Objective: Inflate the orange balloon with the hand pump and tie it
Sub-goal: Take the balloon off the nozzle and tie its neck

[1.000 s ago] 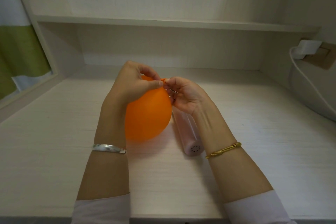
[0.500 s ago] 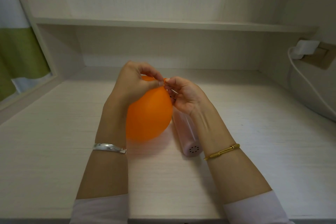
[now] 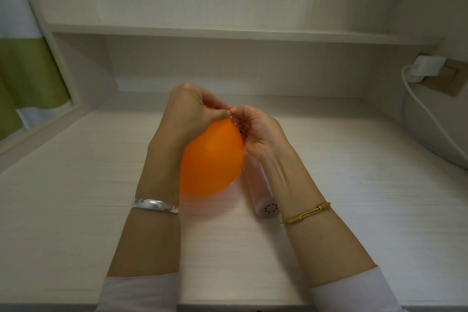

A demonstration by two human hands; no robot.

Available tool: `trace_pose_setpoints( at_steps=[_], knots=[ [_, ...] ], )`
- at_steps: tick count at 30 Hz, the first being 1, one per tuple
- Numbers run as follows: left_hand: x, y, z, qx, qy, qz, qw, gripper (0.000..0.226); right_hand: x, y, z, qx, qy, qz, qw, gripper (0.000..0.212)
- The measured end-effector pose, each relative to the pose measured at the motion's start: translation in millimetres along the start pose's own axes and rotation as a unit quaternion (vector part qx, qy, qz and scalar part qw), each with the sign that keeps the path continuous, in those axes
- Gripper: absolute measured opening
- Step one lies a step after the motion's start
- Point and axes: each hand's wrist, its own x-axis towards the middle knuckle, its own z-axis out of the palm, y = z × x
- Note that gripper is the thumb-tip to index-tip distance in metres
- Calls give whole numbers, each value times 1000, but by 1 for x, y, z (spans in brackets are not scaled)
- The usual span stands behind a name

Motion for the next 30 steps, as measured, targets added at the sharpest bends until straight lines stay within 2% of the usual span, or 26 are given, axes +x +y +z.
trace_pose_setpoints(
  at_steps=[11, 18, 26, 30],
  knots=[
    [-2, 2, 1, -15, -6, -4, 1000, 13, -3, 0, -1, 1, 9, -5, 1000, 19],
    [-2, 4, 1, 1, -25, -22, 999, 10, -2, 4, -1, -22, 5, -33, 999, 36],
    [-6, 1, 1, 25, -37, -9, 999, 16, -3, 3, 1, -36, -1, -50, 998, 31],
    [-6, 0, -1, 26, -45, 3, 999, 16, -4, 0, 1, -71, -1, -55, 996, 20]
  ],
)
